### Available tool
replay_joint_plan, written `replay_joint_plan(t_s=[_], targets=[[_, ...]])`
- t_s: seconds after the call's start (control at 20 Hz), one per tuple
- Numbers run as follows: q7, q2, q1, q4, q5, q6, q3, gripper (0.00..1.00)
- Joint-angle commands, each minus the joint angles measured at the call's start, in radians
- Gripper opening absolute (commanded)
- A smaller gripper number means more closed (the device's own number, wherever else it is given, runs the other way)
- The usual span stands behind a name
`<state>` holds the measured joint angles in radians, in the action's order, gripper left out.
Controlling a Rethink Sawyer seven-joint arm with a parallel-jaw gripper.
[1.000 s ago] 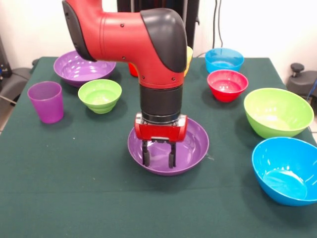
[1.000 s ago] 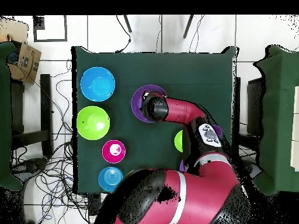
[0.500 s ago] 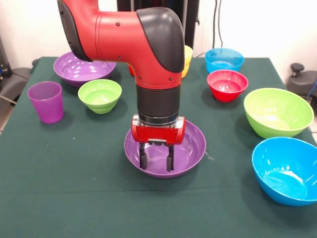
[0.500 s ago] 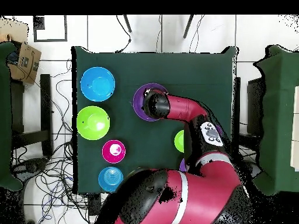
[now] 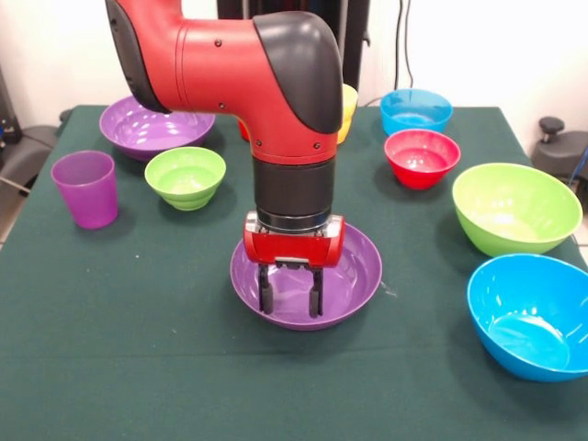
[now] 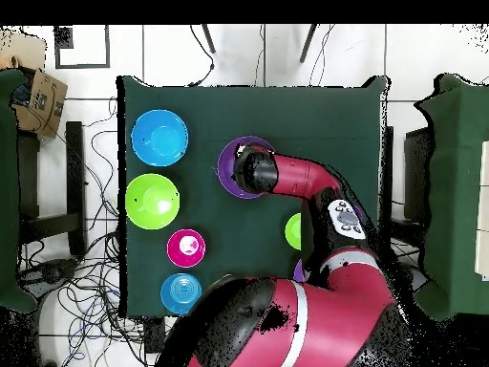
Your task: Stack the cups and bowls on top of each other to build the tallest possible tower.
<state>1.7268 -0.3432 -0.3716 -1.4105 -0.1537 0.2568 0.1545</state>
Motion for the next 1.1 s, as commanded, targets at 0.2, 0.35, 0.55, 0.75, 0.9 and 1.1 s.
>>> replay_joint_plan(t_s=[0.2, 0.35, 0.55, 0.75, 0.9, 1.1], targets=[[-0.068, -0.017, 0.006, 0.034, -0.061, 0.126, 0.101, 0.0], [-0.058, -0.02, 0.009, 0.027, -0.051, 0.141, 0.101, 0.0], [-0.022, -0.042, 0.029, 0.006, -0.047, 0.141, 0.07, 0.0], [-0.004, -0.099, 0.032, -0.05, -0.04, 0.159, 0.055, 0.0], [-0.012, -0.152, 0.019, -0.102, -0.028, 0.2, 0.07, 0.0], [-0.029, -0.251, 0.01, -0.163, -0.001, 0.309, 0.082, 0.0]])
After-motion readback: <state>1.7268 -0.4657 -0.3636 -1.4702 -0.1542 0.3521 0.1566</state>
